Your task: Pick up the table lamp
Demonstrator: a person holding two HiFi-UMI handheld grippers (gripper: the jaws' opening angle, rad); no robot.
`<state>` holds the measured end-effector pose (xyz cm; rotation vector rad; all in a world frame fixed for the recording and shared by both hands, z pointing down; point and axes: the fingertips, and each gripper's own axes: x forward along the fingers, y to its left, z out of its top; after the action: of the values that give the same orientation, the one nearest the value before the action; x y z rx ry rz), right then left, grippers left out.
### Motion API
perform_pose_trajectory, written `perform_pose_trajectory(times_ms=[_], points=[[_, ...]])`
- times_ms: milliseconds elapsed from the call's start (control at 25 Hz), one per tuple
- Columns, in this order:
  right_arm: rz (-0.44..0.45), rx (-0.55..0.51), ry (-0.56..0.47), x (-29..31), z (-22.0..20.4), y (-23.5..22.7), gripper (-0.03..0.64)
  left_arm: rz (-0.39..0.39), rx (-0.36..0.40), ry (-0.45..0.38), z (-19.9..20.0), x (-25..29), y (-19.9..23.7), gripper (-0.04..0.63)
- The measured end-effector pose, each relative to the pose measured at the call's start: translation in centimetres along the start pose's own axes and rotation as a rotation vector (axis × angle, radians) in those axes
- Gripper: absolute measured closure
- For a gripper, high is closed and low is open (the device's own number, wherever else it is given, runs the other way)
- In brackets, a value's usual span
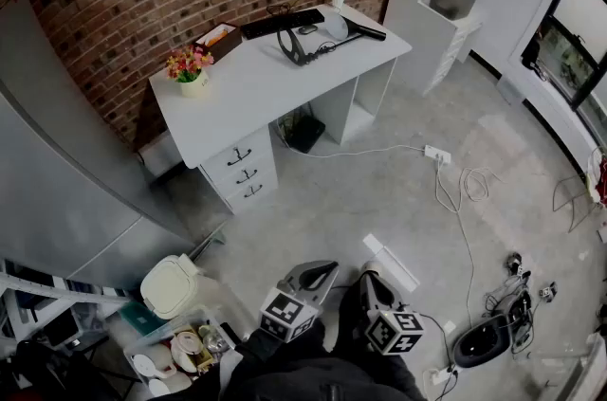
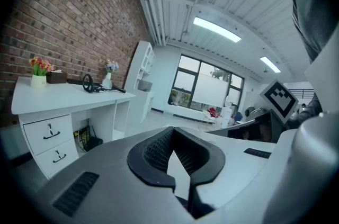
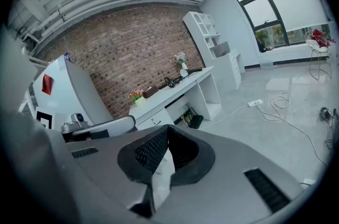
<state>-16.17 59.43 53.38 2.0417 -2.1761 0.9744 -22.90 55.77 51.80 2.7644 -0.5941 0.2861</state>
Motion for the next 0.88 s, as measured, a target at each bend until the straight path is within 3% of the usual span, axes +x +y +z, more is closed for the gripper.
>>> perform_pose_trajectory(times_ms=[320, 480, 880], points=[[0.027, 0.011, 0.009, 0.2, 0.0, 0.5, 0.606, 0.04, -0.041, -0.011, -1.2, -0.8, -0.4, 0.588], [0.063, 0.083, 0.02, 1.4, 0.6, 0.9, 0.606, 0.058, -0.067, -0.007, -1.3, -0.2, 0.3, 0.588], [0.114, 0.067, 0.009, 7.0, 4.5, -3.5, 0.604, 0.066, -0.062, 0.025, 0.7, 6.5, 3.1, 0.588]])
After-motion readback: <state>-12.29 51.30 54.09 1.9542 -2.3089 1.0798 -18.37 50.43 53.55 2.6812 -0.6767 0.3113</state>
